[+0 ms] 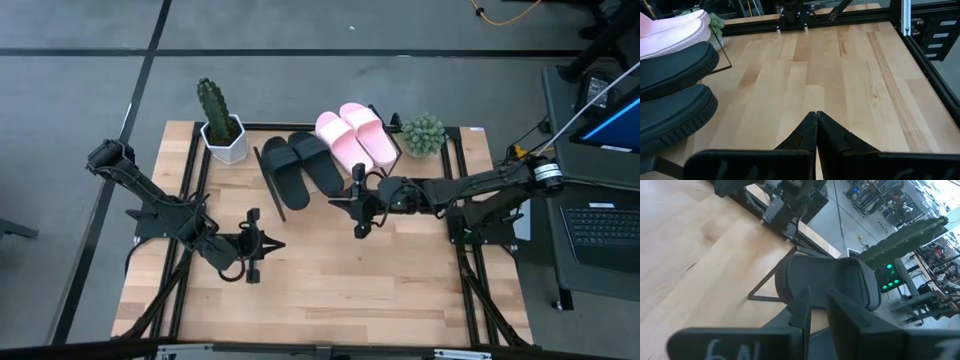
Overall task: Pick and place slides into the shelf
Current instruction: Adjust the left black slide on the shelf
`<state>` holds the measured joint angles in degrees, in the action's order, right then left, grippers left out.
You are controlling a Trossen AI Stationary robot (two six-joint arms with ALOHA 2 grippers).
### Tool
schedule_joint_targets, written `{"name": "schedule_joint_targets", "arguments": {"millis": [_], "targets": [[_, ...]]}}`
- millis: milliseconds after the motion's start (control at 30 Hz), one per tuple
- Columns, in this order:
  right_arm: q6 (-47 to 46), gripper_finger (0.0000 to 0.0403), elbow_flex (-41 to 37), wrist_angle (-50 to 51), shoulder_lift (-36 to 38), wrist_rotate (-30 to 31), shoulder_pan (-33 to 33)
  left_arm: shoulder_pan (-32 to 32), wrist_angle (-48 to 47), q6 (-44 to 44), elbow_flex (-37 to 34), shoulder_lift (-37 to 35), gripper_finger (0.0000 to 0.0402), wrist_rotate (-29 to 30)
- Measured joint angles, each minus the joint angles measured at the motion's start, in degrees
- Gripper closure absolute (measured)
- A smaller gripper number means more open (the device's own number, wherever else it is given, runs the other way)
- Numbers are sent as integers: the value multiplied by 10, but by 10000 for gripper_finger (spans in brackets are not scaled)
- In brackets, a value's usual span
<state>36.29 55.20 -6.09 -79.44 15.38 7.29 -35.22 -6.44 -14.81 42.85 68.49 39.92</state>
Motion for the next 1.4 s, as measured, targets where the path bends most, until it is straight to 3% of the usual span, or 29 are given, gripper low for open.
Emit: {"name": "schedule_joint_targets", "arguments": {"millis": [1400], "targets": [[-15,342,0,-23,2,-26,4,0,0,0,0,0,401,0]]}}
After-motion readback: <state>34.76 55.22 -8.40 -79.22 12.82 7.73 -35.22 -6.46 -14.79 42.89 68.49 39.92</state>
